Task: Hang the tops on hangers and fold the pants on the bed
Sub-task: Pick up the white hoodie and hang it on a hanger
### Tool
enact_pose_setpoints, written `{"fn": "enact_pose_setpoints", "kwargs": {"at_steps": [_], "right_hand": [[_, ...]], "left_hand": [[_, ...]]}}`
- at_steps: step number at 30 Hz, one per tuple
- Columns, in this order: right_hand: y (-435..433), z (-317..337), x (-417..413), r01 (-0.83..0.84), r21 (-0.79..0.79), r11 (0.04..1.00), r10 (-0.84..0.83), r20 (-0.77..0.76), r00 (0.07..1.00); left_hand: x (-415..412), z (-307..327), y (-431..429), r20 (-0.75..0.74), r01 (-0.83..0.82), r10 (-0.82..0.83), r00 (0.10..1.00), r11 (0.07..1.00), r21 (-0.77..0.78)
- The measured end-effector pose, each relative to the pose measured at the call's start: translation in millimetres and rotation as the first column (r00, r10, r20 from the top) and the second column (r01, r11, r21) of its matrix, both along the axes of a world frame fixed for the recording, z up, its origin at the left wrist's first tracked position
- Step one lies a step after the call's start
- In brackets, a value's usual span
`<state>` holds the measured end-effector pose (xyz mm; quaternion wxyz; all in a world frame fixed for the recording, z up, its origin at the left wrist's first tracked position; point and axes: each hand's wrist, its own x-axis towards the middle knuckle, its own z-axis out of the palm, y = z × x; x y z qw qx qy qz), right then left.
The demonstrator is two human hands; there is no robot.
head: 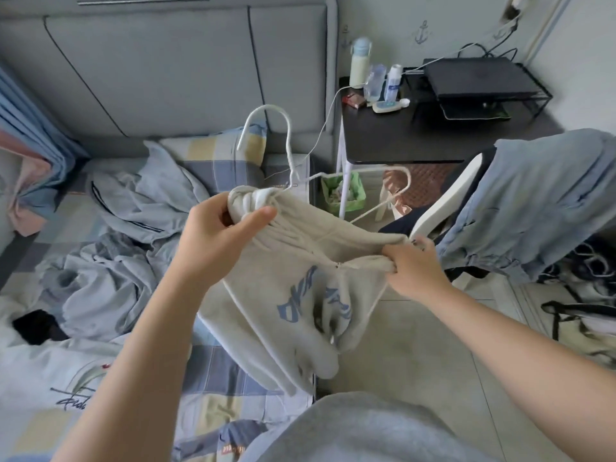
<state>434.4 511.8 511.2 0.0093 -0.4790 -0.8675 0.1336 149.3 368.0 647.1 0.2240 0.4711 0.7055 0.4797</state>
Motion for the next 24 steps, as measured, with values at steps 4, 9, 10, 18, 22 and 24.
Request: {"fn": "enact_pose_setpoints", "kwargs": {"at_steps": [4, 9, 10, 18, 22, 24], "right_hand": [[23, 18, 22, -0.044, 0.194, 0.980, 0.043, 0.009, 0.999], [26, 49, 23, -0.035, 0.203, 0.978, 0.065, -0.139, 0.988], [21, 59, 20, -0.045, 0.144, 0.989, 0.074, -0.207, 0.976], [-25, 119, -52, -0.291, -0.127, 0.948, 0.185, -0.523, 0.832], [-19, 134, -58, -0.306, -0.295, 0.905, 0.111, -0.532, 0.840], [-15, 134, -57, -0.328, -0.375, 0.867, 0.129, -0.467, 0.875]], "left_hand": [[-21, -7, -6, -0.067, 0.102, -0.110, 0.992, 0.989, -0.111], [-33, -14, -10, -0.059, 0.173, -0.196, 0.979, 0.946, -0.276], [-32, -13, -10, -0.055, 0.182, -0.209, 0.976, 0.934, -0.308], [22, -24, 21, -0.187, 0.148, -0.204, 0.961, 0.949, -0.279], [16, -31, 21, -0.102, 0.121, -0.145, 0.984, 0.970, -0.211], [10, -32, 20, -0.137, 0.059, -0.089, 0.987, 0.977, -0.204]]}}
